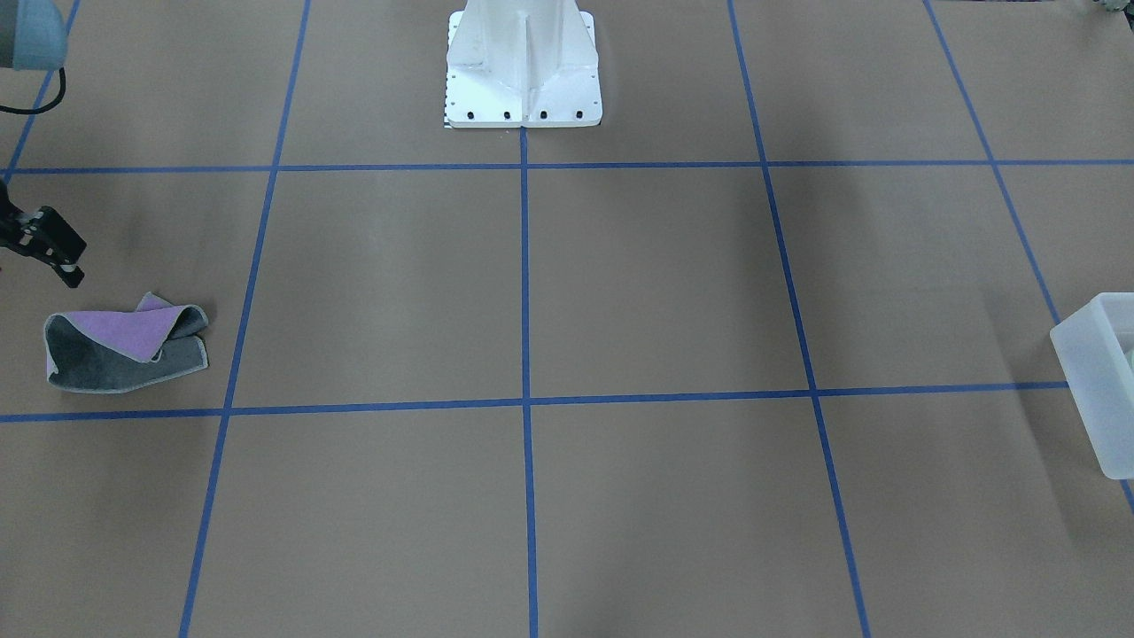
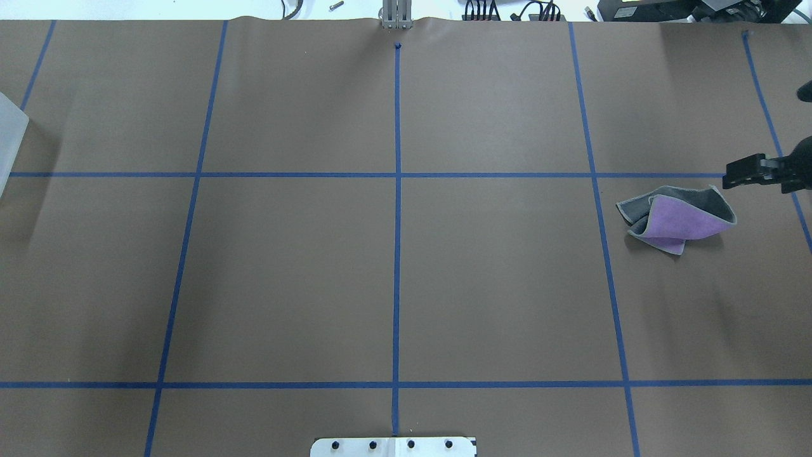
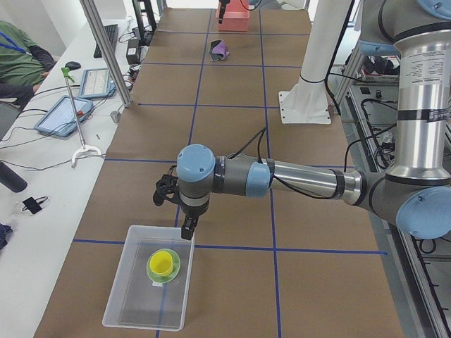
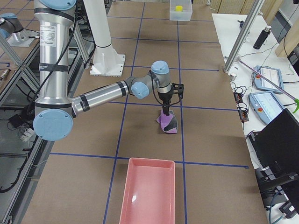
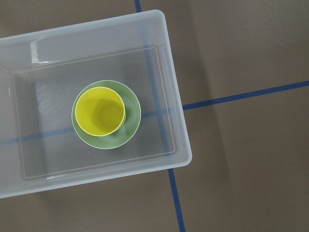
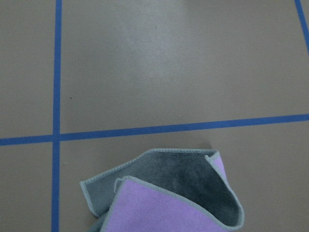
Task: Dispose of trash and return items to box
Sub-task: 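Move the right gripper down to the purple-and-gray cloth, then pinch the cloth with the right gripper and lift it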
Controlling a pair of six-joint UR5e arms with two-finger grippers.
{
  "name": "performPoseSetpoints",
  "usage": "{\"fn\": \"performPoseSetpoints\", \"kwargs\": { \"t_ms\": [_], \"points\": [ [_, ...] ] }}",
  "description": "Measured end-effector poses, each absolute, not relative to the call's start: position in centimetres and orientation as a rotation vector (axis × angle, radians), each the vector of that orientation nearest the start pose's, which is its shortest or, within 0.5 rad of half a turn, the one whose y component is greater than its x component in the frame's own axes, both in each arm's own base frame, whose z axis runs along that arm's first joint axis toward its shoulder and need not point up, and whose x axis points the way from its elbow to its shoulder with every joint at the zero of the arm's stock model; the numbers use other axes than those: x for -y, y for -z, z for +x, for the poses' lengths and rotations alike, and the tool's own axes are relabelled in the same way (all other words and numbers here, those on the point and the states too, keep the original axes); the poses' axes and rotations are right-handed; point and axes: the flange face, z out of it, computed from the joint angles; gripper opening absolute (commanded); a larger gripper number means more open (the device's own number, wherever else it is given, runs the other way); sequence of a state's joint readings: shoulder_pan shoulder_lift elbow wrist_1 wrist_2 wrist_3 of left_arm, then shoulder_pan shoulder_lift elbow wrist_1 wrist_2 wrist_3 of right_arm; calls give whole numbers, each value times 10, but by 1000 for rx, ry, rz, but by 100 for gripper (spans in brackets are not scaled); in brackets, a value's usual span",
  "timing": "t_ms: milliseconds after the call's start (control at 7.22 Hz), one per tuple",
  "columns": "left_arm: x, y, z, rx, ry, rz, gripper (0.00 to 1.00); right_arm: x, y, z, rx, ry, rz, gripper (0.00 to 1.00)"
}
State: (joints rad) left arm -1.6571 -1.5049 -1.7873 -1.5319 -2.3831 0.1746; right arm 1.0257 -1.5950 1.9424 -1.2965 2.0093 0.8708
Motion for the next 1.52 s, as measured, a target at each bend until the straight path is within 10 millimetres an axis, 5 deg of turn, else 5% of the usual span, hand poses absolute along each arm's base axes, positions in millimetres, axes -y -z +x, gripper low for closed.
{"fn": "performPoseSetpoints", "kwargs": {
  "t_ms": [416, 693, 1247, 1386, 1524],
  "points": [
    [457, -584, -102, -791, -130, 215, 99, 512, -492, -241, 735, -132, 216, 95],
    [457, -583, -102, -791, -131, 217, 99, 508, -527, -247, 697, -136, 206, 75],
    [458, -582, -101, -791, -133, 219, 99, 491, -545, -271, 648, -113, 205, 67],
    [458, -582, -101, -791, -134, 219, 99, 489, -545, -275, 645, -109, 205, 42],
    [458, -582, -101, -792, -134, 219, 99, 488, -548, -276, 640, -114, 202, 4]
  ]
}}
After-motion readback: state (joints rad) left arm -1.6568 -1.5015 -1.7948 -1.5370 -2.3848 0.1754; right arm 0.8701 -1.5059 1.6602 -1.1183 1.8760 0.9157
